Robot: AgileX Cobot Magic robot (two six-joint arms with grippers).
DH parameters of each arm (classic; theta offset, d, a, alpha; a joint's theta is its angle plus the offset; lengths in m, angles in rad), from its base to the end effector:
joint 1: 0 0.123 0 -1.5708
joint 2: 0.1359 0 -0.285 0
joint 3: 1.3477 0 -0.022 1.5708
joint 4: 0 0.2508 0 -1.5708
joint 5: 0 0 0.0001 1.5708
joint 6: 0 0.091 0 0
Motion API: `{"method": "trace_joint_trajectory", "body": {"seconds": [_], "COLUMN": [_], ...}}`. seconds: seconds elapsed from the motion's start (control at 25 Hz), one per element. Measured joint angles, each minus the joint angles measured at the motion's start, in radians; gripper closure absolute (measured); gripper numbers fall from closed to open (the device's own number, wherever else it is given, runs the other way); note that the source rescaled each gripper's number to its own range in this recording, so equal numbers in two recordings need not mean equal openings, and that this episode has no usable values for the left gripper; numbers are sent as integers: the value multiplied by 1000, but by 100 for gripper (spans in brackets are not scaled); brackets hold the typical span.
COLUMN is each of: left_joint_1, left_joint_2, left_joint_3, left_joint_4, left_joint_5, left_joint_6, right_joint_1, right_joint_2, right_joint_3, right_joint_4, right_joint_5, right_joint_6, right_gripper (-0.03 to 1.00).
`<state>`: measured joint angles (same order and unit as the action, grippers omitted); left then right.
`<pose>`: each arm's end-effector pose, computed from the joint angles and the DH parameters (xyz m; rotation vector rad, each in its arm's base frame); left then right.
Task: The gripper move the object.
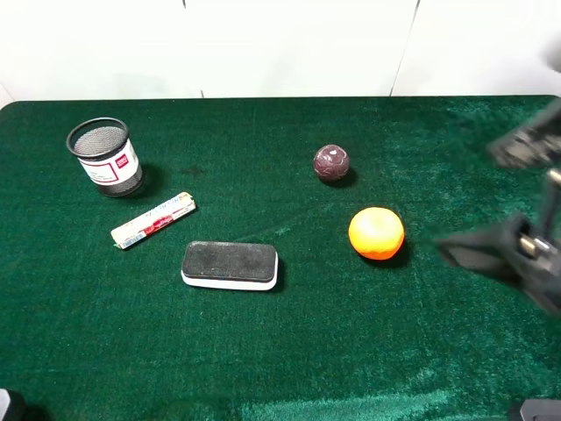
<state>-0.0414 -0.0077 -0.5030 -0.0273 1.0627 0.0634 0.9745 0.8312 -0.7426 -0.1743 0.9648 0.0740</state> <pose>-0.0066 -0.0019 0.2779 0.1081 2.0325 -0.0188 0.0897 0.1091 0.3055 -1.1618 2.2447 0.2034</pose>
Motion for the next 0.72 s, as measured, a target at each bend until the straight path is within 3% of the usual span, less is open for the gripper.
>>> {"method": "trace_joint_trajectory", "body": {"seconds": [0.28,0.56,0.72], "left_joint_1": [0,0,0], "left_joint_2": [0,0,0], "left_joint_3": [0,0,0], "left_joint_4": [0,0,0], "left_joint_5": [0,0,0], "left_joint_6": [0,0,0], "right_joint_1": [0,-4,-145], "right_joint_2": [-339,-458,-508], "right_joint_3": [204,239,239], "right_joint_4": [34,49,83], "right_joint_5": [15,58,57], "right_joint_6": [81,82,30], "right_gripper": [-3,-3,-3]}}
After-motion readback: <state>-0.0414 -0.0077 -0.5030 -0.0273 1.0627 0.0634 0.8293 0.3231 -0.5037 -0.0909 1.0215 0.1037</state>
